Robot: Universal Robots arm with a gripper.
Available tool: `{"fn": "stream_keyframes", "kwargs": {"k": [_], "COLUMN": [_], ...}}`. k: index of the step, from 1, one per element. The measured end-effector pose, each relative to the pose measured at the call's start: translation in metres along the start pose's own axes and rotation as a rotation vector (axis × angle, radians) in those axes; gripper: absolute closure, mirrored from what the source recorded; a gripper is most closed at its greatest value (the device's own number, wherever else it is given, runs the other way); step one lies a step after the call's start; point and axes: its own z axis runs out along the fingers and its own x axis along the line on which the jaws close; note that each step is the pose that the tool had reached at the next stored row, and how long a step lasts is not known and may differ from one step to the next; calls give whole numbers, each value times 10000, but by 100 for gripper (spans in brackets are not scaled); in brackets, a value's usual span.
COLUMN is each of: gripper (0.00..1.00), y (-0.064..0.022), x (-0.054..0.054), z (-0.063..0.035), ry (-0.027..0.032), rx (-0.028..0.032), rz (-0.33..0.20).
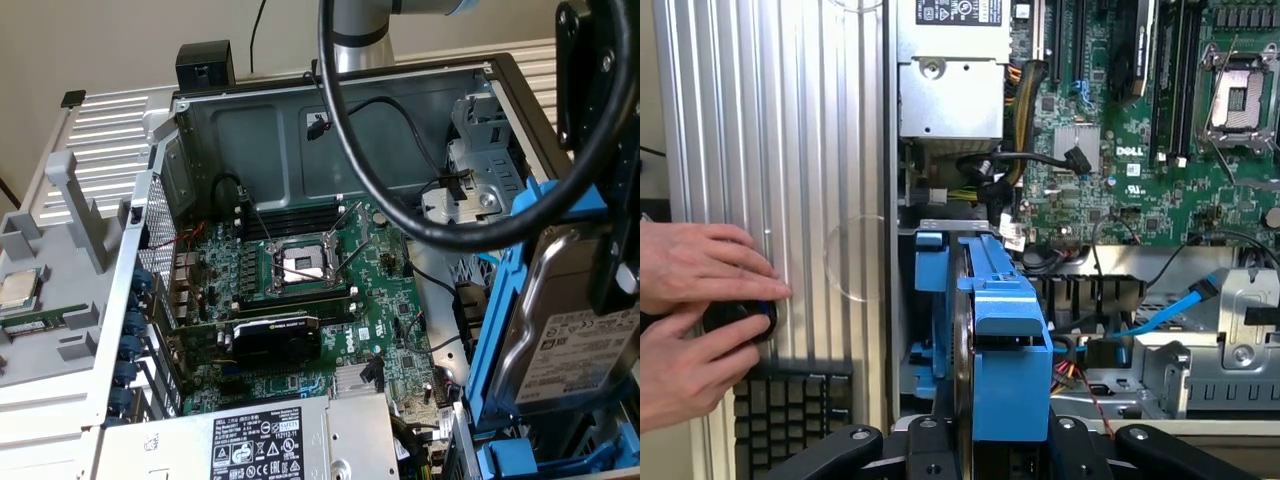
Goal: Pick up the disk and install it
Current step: 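Insert the disk into the insertion slot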
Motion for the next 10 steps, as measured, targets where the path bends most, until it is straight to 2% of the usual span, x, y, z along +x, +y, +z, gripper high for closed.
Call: {"fn": "stream_keyframes", "kwargs": {"k": [10], "gripper": [63], "y": [14], "x": [1], "z": [54], "ry": [2], "rx": [-1], "rz": [1]}}
